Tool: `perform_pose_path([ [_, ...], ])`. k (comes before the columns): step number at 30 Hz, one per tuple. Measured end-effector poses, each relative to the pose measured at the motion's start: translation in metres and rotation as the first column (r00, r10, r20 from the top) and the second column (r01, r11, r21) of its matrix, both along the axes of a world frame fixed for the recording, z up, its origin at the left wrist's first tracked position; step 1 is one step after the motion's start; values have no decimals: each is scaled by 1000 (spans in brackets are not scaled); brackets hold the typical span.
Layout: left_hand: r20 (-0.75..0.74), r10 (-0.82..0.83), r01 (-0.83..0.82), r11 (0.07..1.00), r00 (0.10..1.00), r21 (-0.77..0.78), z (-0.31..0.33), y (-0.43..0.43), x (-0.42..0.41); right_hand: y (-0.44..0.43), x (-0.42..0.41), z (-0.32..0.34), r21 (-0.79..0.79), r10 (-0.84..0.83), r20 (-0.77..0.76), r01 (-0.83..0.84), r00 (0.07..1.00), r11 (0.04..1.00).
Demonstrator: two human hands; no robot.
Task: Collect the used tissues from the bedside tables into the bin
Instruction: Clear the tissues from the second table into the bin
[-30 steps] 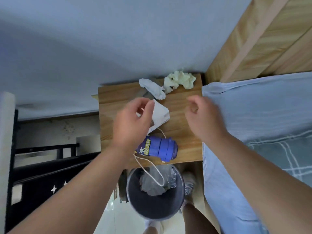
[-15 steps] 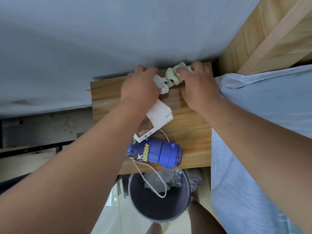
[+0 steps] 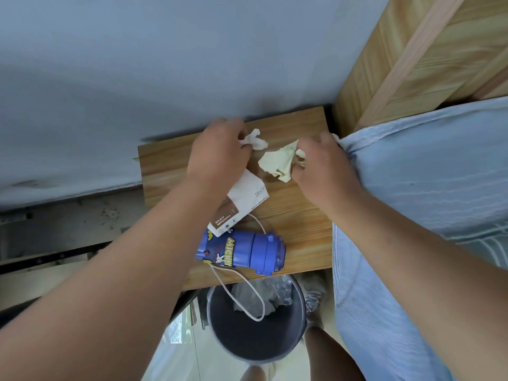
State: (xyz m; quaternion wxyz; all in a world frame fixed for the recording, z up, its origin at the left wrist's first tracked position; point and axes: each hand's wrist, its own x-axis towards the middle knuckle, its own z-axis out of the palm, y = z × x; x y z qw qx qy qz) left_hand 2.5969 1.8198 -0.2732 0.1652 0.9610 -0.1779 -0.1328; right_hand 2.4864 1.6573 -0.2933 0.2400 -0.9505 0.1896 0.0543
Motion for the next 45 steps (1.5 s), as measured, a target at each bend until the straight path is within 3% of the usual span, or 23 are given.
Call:
perform_pose_path([
  [5,-15,146,-144,949,989,-279,33,21,-42,13,-42,32,170,-106,40,98,994,981],
  [9,-280,271,-375,812,921,-447,54,49,-96,27,-90,58,329,-169,22,153,985,932],
  [12,-445,324,-528,700,835,-481,60,71,-138,41,-123,69,421,-216,-37,211,976,882],
  [20,-665,460,-789,505,589,-350,50,116,-274,96,-216,70,531,-383,-218,438,898,725],
  [26,-777,530,-902,419,339,-107,-3,161,-343,144,-270,28,538,-480,-388,616,787,575],
  [31,-788,557,-917,399,263,-24,-64,182,-372,167,-302,-36,501,-404,-499,636,767,587],
  [34,-804,539,-906,424,252,0,-92,185,-378,174,-312,-70,458,-318,-550,598,772,658],
  [39,-871,489,-963,255,47,91,-125,187,-382,185,-315,-109,469,-211,-580,534,787,703],
  [42,-860,506,-959,270,60,92,-143,193,-385,186,-314,-131,475,-188,-588,524,787,707],
  [45,-817,562,-952,300,131,54,-158,207,-384,182,-315,-147,455,-241,-561,539,792,709],
])
